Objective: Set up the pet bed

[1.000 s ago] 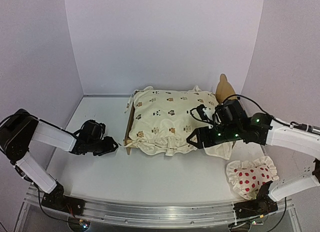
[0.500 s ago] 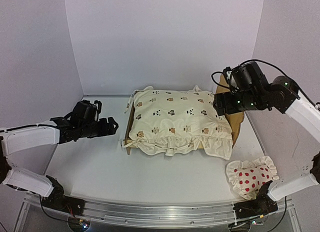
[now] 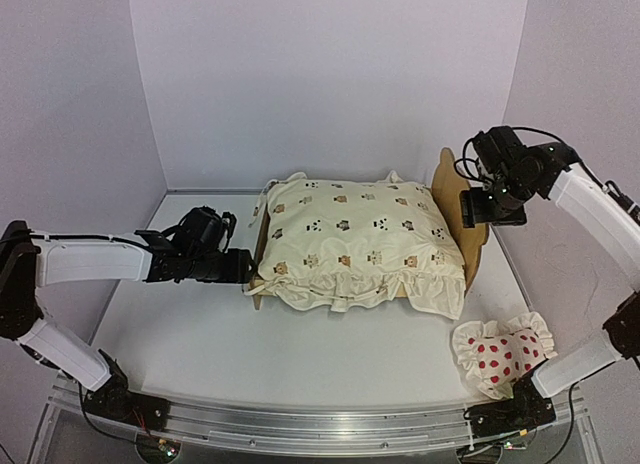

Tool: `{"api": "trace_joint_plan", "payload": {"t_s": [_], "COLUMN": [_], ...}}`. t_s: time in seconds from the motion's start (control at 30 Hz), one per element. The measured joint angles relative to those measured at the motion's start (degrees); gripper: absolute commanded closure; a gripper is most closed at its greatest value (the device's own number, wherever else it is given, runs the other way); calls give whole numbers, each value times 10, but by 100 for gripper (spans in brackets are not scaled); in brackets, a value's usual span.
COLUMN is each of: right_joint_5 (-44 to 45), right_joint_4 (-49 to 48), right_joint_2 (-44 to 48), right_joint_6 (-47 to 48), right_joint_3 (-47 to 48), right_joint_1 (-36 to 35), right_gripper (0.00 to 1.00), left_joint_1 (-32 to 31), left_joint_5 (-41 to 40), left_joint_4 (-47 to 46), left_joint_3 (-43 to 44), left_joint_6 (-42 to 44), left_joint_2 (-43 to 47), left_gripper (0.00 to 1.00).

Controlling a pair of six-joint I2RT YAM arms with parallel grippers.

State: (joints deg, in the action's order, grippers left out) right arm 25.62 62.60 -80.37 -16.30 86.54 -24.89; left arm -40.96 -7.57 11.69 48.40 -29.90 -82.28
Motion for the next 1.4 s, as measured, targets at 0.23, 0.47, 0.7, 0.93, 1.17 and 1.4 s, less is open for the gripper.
{"api": "trace_joint_plan", "payload": {"t_s": [0.23, 0.47, 0.7, 0.93, 1.17, 1.4], "right_joint_5": [-59, -95, -74, -69, -75, -86], "right_joint_4": [-7, -14, -15, -42, -70, -97], "right_joint_2": [-12, -5, -7, -52, -113, -138], "right_joint_6": [5, -2, -52, -64, -47, -34], "right_joint_3": [-46, -61, -62, -29, 24, 42], "right_joint_1": [9, 14, -37, -73, -96, -124], "right_gripper": [62, 91, 95, 96, 97, 72], "left_joint_1": [-1, -1, 0, 0, -72, -247], "left_joint_5": [-14, -69, -113, -112, -82, -106], "left_joint_4": [-22, 0, 72, 92, 88, 62], "left_joint_3": [0, 0, 26, 103, 145, 289], "left_joint_6": [-1, 3, 38, 79, 126, 270], "left_joint_2": [-19, -6, 97, 176, 116, -81], "left_gripper": [29, 10, 0, 1, 6, 5]}}
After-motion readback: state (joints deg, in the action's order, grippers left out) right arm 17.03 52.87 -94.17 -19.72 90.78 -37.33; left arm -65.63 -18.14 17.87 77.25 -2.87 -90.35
